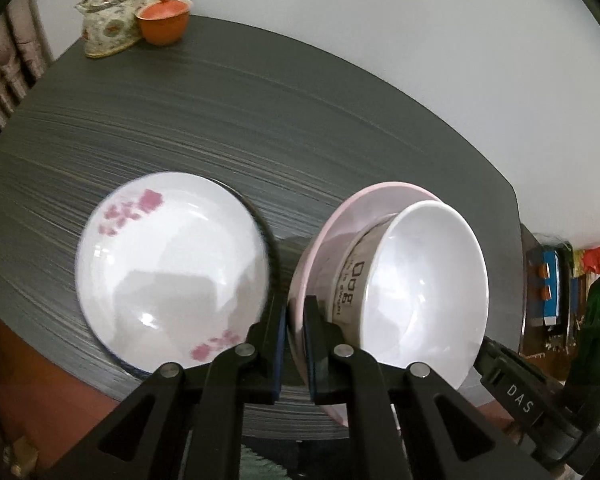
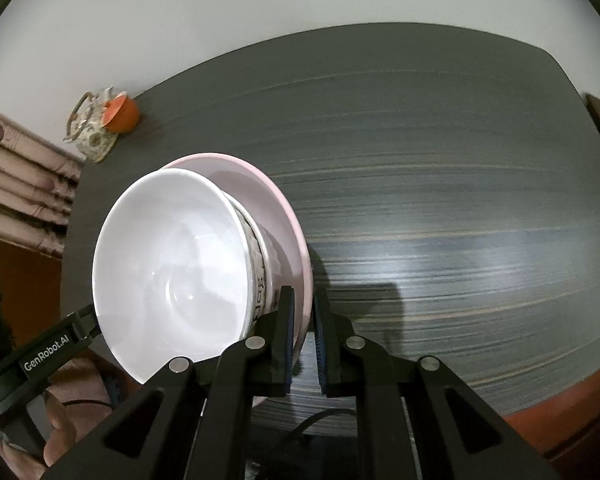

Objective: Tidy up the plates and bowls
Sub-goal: 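Carry the nested bowls over the plate stack and lower them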

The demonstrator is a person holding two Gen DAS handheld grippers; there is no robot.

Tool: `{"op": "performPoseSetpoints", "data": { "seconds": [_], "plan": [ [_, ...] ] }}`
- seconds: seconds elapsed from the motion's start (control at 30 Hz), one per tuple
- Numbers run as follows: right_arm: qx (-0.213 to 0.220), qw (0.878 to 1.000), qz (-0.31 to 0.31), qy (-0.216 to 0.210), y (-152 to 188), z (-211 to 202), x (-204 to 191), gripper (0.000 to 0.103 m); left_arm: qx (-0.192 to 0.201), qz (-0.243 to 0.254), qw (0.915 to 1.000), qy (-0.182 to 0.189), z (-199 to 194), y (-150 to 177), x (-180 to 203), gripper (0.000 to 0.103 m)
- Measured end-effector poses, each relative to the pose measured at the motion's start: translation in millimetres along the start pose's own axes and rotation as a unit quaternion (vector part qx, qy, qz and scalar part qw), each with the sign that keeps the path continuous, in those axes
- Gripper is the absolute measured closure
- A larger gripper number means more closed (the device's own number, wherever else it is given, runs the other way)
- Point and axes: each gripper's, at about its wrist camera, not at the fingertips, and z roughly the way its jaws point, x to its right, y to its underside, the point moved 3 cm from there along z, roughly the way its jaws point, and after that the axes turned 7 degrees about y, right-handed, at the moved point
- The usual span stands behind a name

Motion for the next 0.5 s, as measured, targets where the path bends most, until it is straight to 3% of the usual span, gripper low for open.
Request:
{"op": "performPoseSetpoints", "data": {
  "seconds": [0.5],
  "plan": [
    [-0.015, 0.998, -0.062, -0.029, 0, 4, -84, 0.091, 0.030, -0.052, 0.9976, -0.034, -45, -11, -76, 0.097]
  ]
}}
